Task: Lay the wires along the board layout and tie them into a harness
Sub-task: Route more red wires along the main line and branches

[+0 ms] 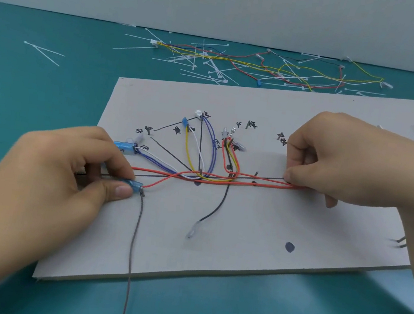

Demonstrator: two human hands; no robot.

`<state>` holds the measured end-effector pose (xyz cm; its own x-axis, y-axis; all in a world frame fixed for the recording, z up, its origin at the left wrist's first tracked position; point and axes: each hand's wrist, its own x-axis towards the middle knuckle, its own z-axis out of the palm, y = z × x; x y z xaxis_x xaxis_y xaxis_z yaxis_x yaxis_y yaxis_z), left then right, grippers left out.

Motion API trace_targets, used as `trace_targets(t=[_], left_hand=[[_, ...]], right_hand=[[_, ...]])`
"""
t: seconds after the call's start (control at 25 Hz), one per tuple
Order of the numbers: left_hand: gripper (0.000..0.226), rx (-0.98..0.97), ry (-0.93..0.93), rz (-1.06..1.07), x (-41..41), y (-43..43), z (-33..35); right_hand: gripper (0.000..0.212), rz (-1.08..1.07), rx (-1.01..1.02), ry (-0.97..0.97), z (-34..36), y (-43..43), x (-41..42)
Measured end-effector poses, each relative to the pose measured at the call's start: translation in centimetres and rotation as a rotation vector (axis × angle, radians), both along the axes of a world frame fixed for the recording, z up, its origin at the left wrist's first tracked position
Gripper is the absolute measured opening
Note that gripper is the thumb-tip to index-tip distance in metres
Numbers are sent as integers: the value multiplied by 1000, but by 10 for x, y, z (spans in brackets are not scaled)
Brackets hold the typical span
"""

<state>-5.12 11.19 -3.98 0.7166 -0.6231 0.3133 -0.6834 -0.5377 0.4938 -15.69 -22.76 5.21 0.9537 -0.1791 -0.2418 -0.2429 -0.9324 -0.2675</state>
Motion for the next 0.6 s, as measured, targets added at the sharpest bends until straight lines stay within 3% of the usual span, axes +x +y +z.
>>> trace_targets(t=[0.2,0.4,0.6], left_hand=[[8,-2,38,-17,13,10,8],[43,86,83,-50,34,31,23],[39,145,66,-103,45,31,33]], right_hand=[[20,-57,36,-48,-9,11,4],[18,-92,47,-132,-17,27,7],[14,-109,75,-193,-17,33,9]])
